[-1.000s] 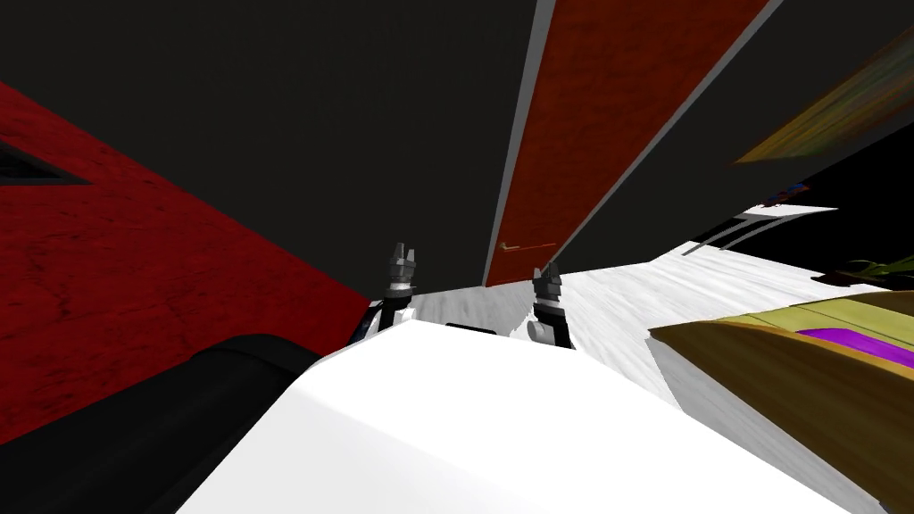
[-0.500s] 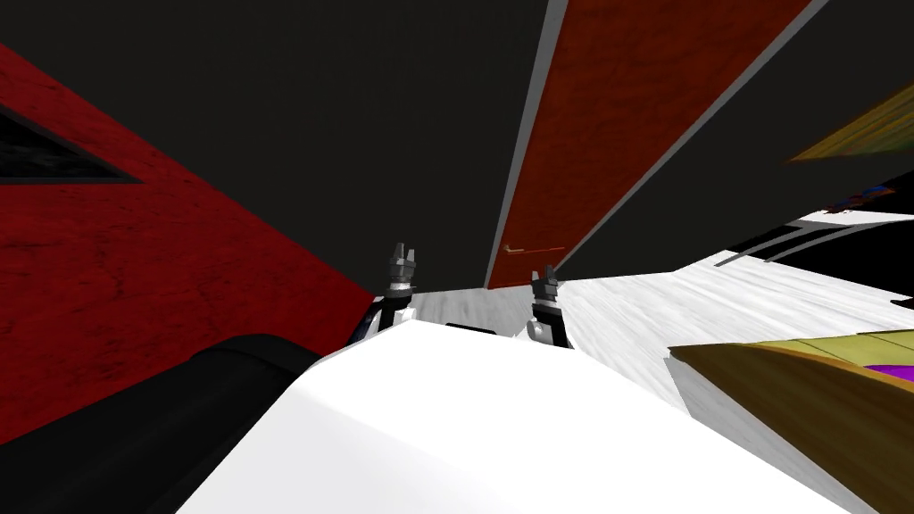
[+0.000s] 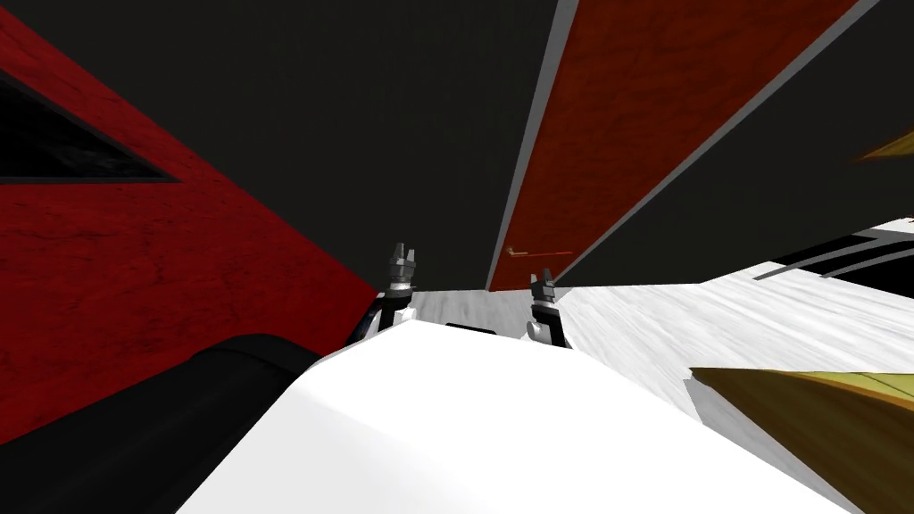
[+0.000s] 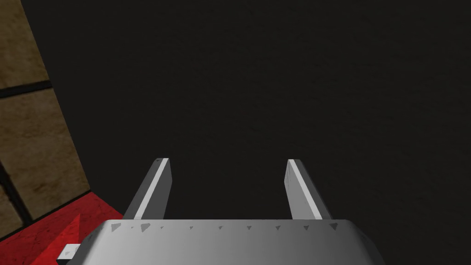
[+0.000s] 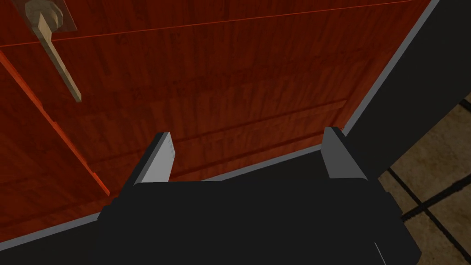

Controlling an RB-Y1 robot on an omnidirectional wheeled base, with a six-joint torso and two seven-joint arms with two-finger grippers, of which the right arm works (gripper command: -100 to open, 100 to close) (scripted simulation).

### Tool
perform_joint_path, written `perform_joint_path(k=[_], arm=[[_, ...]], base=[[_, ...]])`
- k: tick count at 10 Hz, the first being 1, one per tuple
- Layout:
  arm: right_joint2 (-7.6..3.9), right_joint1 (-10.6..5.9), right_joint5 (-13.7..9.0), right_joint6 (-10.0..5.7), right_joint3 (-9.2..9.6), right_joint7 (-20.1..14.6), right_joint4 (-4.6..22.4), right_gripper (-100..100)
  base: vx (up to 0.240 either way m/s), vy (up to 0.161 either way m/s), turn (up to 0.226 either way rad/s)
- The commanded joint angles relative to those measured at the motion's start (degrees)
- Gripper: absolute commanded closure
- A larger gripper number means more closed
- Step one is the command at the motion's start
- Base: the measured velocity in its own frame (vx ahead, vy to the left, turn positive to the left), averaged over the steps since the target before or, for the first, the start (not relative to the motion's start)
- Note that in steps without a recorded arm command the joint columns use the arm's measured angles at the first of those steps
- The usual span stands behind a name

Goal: Pull the door open

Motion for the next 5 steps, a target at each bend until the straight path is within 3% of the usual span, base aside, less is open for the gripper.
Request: perform_joint_path(k=[1,4,5], arm=[[-0.12,-0.59,-0.07,-0.24,-0.10,-0.09,1.81,-100],[-0.88,-3.35,-0.50,-1.13,-0.72,-0.78,8.25,-100],[-0.88,-3.35,-0.50,-1.13,-0.72,-0.78,9.18,-100]], base=[[0.032,-0.056,0.089],[0.042,-0.079,0.181],[0.038,-0.084,0.071]])
